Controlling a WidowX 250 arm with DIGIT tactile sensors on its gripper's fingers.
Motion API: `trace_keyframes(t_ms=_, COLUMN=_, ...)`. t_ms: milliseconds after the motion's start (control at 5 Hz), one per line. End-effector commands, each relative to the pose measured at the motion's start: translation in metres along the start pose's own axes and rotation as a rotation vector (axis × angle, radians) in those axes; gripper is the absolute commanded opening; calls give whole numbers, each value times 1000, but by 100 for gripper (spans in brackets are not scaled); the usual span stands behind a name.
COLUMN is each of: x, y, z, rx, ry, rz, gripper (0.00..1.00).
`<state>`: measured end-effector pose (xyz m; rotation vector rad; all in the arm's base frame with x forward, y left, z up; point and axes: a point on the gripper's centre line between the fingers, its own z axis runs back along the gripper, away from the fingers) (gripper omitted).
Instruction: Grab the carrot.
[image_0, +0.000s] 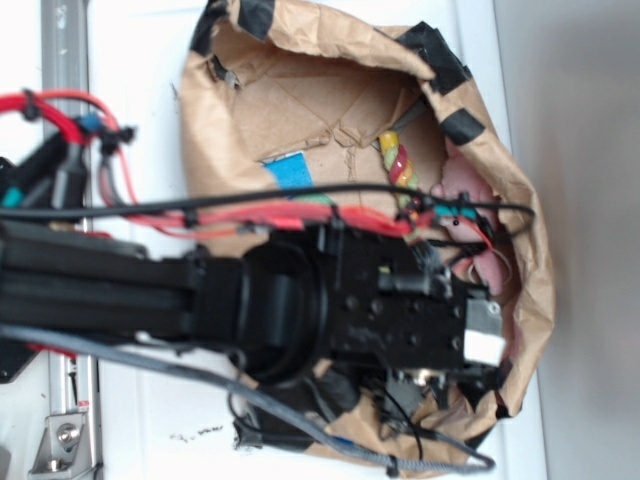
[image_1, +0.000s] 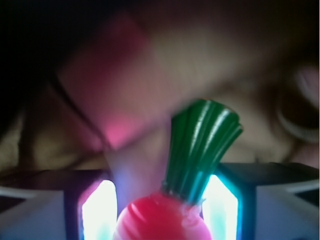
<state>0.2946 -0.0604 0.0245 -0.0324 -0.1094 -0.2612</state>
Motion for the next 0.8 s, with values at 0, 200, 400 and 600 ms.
trace_keyframes(t_ms=0, x=-3, y=43, z=97, rx=42, ry=-129, rz=247, gripper=0)
trace_keyframes(t_ms=200, x=-4, y=53, z=141, rx=51, ry=-206, rz=331, gripper=0)
trace_keyframes(t_ms=400, x=-11, y=56, z=176, rx=118, ry=-284, rz=421, gripper=0)
trace_keyframes(t_ms=600, x=-18, y=54, z=179, rx=125, ry=-269, rz=448, gripper=0)
